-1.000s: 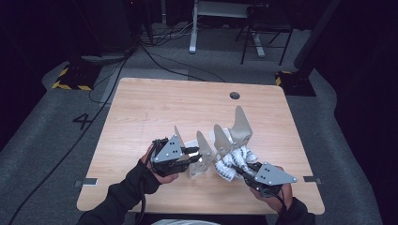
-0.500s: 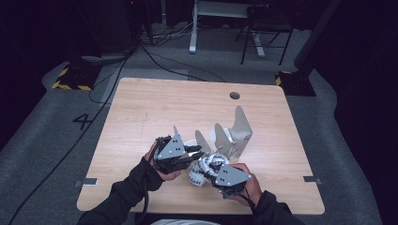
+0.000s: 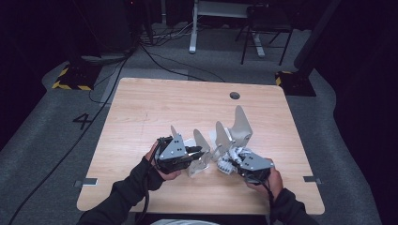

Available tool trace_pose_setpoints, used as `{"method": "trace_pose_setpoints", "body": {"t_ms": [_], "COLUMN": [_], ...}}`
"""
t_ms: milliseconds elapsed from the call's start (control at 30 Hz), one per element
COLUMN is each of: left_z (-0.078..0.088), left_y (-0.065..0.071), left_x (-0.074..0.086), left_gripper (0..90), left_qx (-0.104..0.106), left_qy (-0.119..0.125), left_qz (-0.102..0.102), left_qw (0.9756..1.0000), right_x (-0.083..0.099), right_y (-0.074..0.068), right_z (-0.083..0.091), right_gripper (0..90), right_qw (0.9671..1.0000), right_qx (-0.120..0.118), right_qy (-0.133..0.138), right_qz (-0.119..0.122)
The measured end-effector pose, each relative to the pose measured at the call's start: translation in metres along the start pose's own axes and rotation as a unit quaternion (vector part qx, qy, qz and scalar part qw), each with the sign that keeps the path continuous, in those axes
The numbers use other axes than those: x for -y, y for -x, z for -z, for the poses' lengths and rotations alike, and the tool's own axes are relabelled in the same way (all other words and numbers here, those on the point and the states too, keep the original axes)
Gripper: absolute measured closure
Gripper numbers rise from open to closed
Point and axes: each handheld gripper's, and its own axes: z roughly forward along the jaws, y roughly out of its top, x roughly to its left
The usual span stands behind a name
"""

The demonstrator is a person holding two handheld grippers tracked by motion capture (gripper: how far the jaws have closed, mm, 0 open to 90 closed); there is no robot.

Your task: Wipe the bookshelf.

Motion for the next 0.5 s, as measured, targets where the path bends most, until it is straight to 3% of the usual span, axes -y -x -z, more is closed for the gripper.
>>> {"method": "trace_pose_setpoints", "body": {"t_ms": [167, 233, 300, 500], "left_z": [0.0, -0.001, -0.003, -0.002], "left_y": [-0.001, -0.001, 0.0, 0.001], "left_x": [0.0, -0.001, -0.001, -0.001], "left_gripper": [82.3, 84.5, 86.2, 87.4], "left_qx": [0.0, 0.001, 0.002, 0.003], "left_qy": [0.0, 0.0, 0.002, 0.003], "left_qz": [-0.001, -0.003, -0.002, -0.003], "left_qw": [1.0, 1.0, 1.0, 1.0], "right_x": [-0.001, -0.006, -0.014, -0.025], "right_y": [0.016, 0.023, 0.025, 0.013], "right_z": [0.018, 0.029, 0.035, 0.031], "right_gripper": [76.7, 76.7, 76.7, 76.6], "right_qw": [0.998, 0.9944, 0.9921, 0.9939], "right_qx": [0.055, 0.077, 0.077, 0.067], "right_qy": [0.027, 0.063, 0.09, 0.086], "right_qz": [-0.015, -0.035, -0.041, -0.02]}}
